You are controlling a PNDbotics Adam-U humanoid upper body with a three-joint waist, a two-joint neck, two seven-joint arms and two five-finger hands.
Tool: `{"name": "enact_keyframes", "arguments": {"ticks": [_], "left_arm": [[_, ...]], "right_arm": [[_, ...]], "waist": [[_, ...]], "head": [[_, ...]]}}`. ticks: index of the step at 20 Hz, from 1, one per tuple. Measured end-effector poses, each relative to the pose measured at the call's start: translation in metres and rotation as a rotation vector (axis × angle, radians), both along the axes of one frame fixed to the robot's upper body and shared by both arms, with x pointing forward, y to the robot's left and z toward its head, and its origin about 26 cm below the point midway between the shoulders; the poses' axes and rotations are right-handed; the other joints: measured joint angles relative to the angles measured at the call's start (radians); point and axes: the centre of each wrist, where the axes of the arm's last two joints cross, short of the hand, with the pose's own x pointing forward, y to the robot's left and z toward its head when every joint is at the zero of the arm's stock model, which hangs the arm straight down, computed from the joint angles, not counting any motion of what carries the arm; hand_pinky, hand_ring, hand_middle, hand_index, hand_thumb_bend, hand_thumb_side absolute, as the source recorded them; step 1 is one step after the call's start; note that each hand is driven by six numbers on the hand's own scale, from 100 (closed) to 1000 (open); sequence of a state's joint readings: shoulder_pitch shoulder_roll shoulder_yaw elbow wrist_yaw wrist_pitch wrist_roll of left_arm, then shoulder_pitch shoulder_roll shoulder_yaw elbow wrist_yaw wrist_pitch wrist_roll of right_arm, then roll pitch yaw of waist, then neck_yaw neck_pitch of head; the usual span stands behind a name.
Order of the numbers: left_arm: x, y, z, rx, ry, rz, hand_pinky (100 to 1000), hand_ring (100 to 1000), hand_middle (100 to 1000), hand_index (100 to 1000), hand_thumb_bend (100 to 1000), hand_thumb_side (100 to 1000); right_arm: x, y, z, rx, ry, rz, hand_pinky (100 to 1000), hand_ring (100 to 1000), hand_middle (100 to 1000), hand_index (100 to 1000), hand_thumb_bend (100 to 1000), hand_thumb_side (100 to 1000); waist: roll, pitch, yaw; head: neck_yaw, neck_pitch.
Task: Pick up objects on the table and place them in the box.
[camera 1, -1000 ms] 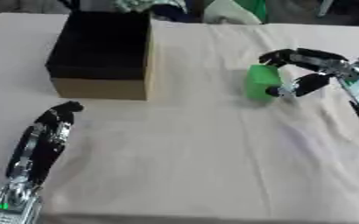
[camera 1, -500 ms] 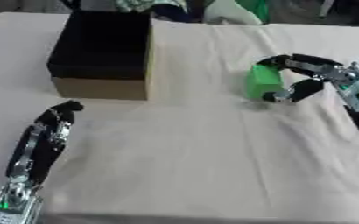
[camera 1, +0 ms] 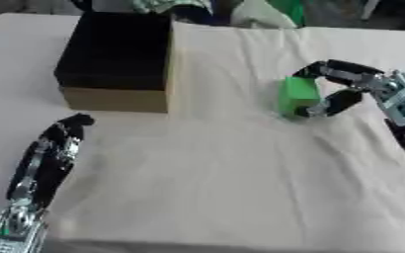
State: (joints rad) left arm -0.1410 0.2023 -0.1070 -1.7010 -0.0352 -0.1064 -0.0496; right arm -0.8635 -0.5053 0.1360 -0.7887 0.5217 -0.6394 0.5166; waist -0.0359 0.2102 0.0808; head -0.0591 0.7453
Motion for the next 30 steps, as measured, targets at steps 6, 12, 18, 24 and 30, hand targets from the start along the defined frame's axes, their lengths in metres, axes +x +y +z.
{"name": "enact_keyframes", "arguments": {"ticks": [6,12,18,24,30], "left_arm": [[0.0,0.0,0.0,0.001,0.001,-0.001,1000,996,721,795,100,687],[0.0,0.0,0.0,0.001,0.001,-0.001,1000,997,721,795,100,687],[0.0,0.0,-0.001,0.001,0.003,0.0,1000,998,721,794,100,685],[-0.002,-0.001,-0.002,0.002,0.008,-0.008,1000,999,721,793,100,684],[-0.001,-0.005,-0.001,0.009,0.004,-0.037,1000,1000,721,793,100,680]], "right_arm": [[0.001,0.003,0.002,0.026,-0.084,0.043,771,637,330,530,231,100],[0.004,0.01,0.016,0.05,-0.169,0.089,761,611,294,495,246,100],[0.012,0.028,0.053,0.077,-0.268,0.142,760,613,298,496,324,100],[0.024,0.065,0.093,0.122,-0.356,0.212,762,614,301,499,346,100],[0.033,0.119,0.117,0.162,-0.404,0.287,764,617,311,506,338,100]], "waist": [[0.0,0.0,-0.001],[0.001,0.0,-0.006],[0.001,-0.004,-0.007],[-0.002,-0.012,0.002],[-0.002,-0.012,0.032]], "head": [[0.0,0.0],[0.0,0.0],[0.0,0.0],[-0.008,0.0],[-0.028,-0.007]]}}
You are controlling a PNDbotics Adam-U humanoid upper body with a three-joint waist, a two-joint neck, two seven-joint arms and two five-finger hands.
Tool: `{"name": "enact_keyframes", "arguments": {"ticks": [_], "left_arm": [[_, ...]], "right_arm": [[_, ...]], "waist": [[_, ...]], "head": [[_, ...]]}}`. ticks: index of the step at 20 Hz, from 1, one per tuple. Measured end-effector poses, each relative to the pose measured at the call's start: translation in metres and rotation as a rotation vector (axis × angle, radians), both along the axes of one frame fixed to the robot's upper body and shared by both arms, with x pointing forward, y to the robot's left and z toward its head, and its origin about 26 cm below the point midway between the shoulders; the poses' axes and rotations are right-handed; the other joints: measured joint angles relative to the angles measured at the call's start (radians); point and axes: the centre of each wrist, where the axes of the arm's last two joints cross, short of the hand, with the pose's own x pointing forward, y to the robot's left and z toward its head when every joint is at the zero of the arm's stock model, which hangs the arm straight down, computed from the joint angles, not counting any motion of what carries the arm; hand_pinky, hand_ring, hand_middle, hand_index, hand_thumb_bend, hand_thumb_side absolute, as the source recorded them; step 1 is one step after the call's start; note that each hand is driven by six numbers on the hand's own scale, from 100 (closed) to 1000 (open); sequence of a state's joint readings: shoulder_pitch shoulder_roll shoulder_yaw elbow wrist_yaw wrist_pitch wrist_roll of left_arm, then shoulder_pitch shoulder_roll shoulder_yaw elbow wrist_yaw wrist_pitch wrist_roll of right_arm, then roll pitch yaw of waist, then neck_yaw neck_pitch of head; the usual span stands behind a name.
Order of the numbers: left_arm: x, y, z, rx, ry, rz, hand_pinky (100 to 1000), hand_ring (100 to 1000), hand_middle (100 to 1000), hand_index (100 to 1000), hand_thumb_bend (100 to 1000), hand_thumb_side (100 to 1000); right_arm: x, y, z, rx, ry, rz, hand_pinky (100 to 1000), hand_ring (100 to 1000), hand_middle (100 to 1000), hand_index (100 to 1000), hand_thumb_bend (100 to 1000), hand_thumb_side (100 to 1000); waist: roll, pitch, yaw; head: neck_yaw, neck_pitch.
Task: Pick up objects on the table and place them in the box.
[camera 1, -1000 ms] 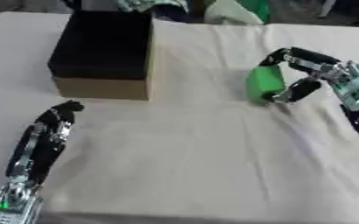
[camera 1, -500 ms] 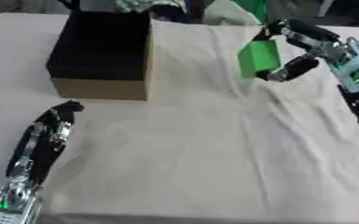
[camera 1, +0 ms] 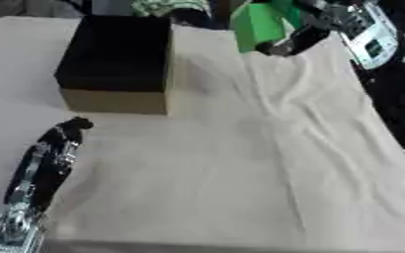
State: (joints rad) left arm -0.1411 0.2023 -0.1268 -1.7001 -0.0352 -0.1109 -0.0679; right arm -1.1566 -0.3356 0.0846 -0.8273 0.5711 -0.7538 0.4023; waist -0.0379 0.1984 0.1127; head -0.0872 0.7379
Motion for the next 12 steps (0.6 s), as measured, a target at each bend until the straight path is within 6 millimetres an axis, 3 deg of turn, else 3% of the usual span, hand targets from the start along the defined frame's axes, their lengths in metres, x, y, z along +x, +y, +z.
{"name": "enact_keyframes", "arguments": {"ticks": [1,2,3,12], "left_arm": [[0.0,-0.001,0.0,0.002,-0.001,-0.008,1000,1000,721,793,100,679],[0.0,-0.002,0.0,0.004,-0.002,-0.015,1000,1000,721,793,100,680],[0.001,-0.003,0.001,0.005,-0.003,-0.023,1000,1000,721,792,100,679],[0.005,-0.015,0.008,0.015,-0.02,-0.099,1000,1000,721,792,100,676]], "right_arm": [[0.001,0.008,0.003,0.002,-0.005,0.009,764,616,311,507,336,100],[0.002,0.016,0.005,0.002,-0.008,0.017,765,617,313,509,242,100],[0.003,0.024,0.008,0.002,-0.011,0.025,765,617,315,511,331,100],[0.002,0.091,0.011,-0.006,-0.022,0.067,773,625,342,538,325,100]], "waist": [[0.0,0.0,0.007],[-0.001,0.0,0.015],[-0.001,0.002,0.023],[-0.014,0.007,0.095]], "head": [[-0.005,-0.001],[-0.011,-0.002],[-0.017,-0.005],[-0.065,-0.027]]}}
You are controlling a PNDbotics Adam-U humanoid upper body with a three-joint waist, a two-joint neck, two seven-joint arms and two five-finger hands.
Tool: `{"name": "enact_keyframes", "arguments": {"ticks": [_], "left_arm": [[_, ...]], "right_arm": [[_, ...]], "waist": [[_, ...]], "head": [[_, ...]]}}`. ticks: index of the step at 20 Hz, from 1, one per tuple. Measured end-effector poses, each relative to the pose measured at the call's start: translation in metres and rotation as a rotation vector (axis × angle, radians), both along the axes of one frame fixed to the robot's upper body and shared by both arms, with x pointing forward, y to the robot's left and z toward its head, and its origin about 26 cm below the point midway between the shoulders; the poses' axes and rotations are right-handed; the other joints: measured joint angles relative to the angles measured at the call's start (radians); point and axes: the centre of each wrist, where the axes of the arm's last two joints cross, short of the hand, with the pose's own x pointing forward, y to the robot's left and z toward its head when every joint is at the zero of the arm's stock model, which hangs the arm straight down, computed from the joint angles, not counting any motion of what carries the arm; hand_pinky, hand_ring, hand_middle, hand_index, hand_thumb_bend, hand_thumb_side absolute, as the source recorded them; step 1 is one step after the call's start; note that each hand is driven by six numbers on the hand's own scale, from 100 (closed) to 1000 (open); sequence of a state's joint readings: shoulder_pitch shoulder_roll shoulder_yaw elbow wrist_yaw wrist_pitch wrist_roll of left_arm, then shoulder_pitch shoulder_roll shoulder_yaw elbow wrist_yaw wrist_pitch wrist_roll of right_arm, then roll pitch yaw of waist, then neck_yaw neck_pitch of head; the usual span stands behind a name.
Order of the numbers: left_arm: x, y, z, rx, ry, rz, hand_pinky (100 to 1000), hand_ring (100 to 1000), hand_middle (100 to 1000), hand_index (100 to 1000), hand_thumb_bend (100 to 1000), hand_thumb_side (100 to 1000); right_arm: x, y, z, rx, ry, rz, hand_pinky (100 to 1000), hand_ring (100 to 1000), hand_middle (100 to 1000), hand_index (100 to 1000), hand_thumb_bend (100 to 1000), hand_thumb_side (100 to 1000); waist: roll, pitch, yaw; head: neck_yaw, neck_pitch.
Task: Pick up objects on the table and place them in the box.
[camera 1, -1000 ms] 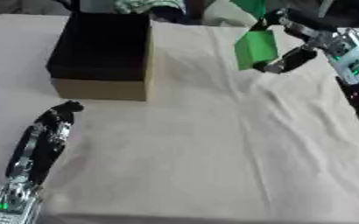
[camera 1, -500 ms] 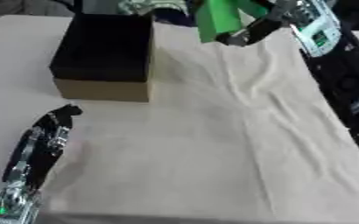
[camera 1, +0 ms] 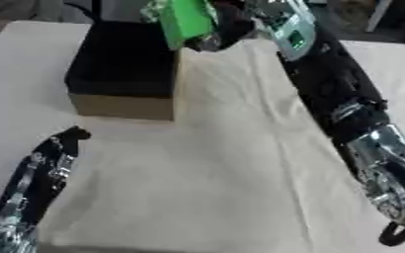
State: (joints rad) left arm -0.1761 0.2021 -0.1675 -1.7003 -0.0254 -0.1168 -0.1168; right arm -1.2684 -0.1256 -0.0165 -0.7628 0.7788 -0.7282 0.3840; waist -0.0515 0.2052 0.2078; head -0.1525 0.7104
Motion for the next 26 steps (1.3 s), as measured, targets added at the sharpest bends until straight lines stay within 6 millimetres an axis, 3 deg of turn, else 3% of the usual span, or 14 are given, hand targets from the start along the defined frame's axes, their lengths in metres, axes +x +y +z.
{"name": "enact_keyframes", "arguments": {"ticks": [7,8,9,10,16,26], "left_arm": [[0.003,-0.006,0.005,0.005,-0.01,-0.043,1000,1000,721,792,100,675],[0.003,-0.007,0.005,0.006,-0.01,-0.048,1000,1000,720,793,100,674],[0.003,-0.008,0.005,0.007,-0.011,-0.052,1000,1000,720,793,100,674],[0.003,-0.008,0.006,0.007,-0.013,-0.056,1000,1000,720,793,100,673],[0.004,-0.01,0.006,0.01,-0.015,-0.066,1000,1000,720,793,100,675],[0.004,-0.01,0.006,0.009,-0.014,-0.067,1000,1000,720,794,100,674]], "right_arm": [[-0.006,0.037,-0.016,-0.038,0.009,0.041,781,643,415,608,315,100],[-0.007,0.041,-0.019,-0.045,0.011,0.044,786,657,476,670,364,100],[-0.008,0.043,-0.024,-0.052,0.014,0.046,787,658,484,677,350,100],[-0.008,0.045,-0.027,-0.059,0.015,0.047,793,678,559,730,375,100],[-0.008,0.045,-0.033,-0.046,0.002,0.022,822,758,790,887,471,137],[-0.004,0.033,-0.035,0.052,-0.02,-0.132,862,823,906,947,513,169]], "waist": [[-0.004,0.009,0.026],[-0.006,0.011,0.03],[-0.007,0.012,0.035],[-0.007,0.012,0.039],[-0.007,0.012,0.039],[-0.006,0.01,0.025]], "head": [[-0.026,-0.009],[-0.029,-0.01],[-0.031,-0.012],[-0.034,-0.015],[-0.036,-0.018],[-0.034,-0.018]]}}
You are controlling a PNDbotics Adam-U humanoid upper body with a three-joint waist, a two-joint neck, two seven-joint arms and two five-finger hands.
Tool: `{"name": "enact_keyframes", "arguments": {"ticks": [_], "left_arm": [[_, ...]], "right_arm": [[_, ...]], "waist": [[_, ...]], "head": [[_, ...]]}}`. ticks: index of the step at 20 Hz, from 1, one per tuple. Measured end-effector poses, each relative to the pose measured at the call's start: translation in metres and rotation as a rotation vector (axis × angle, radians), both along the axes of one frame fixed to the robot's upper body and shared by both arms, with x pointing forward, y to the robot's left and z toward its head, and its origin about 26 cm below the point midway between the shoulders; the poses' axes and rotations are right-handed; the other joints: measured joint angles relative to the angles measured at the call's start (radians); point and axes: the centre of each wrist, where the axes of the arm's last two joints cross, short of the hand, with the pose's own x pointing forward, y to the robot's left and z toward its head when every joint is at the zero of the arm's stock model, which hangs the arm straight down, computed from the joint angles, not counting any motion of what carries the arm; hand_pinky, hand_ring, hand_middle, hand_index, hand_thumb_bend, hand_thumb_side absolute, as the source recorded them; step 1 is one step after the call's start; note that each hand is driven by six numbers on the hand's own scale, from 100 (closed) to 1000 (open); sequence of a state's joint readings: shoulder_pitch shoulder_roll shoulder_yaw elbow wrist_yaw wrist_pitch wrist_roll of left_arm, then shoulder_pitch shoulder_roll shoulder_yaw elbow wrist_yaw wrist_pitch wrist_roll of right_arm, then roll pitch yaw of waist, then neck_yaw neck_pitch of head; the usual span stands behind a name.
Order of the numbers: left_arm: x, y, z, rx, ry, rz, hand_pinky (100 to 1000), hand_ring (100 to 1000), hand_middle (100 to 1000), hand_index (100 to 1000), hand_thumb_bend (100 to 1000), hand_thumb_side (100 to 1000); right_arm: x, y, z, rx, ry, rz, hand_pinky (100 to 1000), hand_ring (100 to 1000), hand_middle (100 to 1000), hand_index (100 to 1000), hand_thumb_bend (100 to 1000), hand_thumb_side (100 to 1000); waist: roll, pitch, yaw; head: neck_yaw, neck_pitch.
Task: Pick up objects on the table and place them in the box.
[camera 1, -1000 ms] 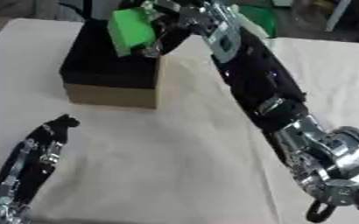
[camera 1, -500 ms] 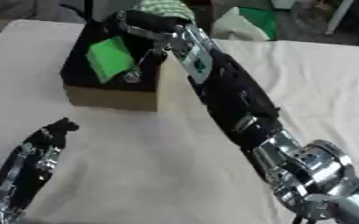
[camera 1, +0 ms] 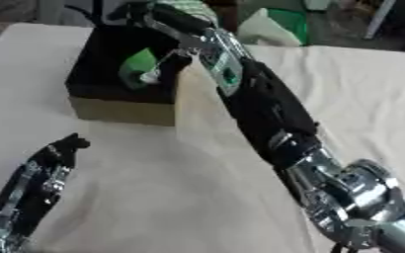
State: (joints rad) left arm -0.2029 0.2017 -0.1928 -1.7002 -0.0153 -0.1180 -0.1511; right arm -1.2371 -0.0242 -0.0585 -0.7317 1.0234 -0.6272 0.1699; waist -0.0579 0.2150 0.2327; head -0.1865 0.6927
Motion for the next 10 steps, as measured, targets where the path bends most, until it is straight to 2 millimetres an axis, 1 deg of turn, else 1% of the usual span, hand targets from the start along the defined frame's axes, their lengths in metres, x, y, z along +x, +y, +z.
{"name": "enact_keyframes", "arguments": {"ticks": [4,5,6,7,9,10], "left_arm": [[0.0,0.0,-0.001,-0.002,0.003,0.002,1000,1000,720,793,100,674],[-0.001,0.001,-0.001,-0.002,0.005,0.003,1000,1000,720,793,100,675],[-0.001,0.001,-0.002,-0.003,0.008,0.005,1000,1000,720,793,100,678],[-0.002,0.001,-0.002,-0.003,0.01,0.007,1000,1000,720,793,100,675],[-0.002,0.003,-0.003,-0.005,0.011,0.015,1000,1000,720,793,100,675],[-0.002,0.003,-0.003,-0.007,0.011,0.02,1000,1000,720,793,100,675]], "right_arm": [[0.002,-0.006,0.0,0.033,-0.009,-0.048,856,814,893,943,485,136],[0.002,-0.009,0.001,0.043,-0.013,-0.056,854,810,887,941,468,132],[0.003,-0.011,0.001,0.054,-0.014,-0.063,849,800,875,937,403,127],[0.004,-0.014,0.002,0.07,-0.014,-0.07,846,796,869,935,424,108],[0.005,-0.02,0.002,0.107,-0.005,-0.081,836,780,846,931,389,100],[0.005,-0.025,0.002,0.13,0.002,-0.085,830,771,834,926,357,100]], "waist": [[0.001,-0.005,-0.009],[0.001,-0.006,-0.013],[0.001,-0.007,-0.016],[0.001,-0.008,-0.019],[0.001,-0.01,-0.03],[0.002,-0.012,-0.036]], "head": [[0.004,0.0],[0.007,0.0],[0.009,0.0],[0.011,0.0],[0.018,0.0],[0.022,0.0]]}}
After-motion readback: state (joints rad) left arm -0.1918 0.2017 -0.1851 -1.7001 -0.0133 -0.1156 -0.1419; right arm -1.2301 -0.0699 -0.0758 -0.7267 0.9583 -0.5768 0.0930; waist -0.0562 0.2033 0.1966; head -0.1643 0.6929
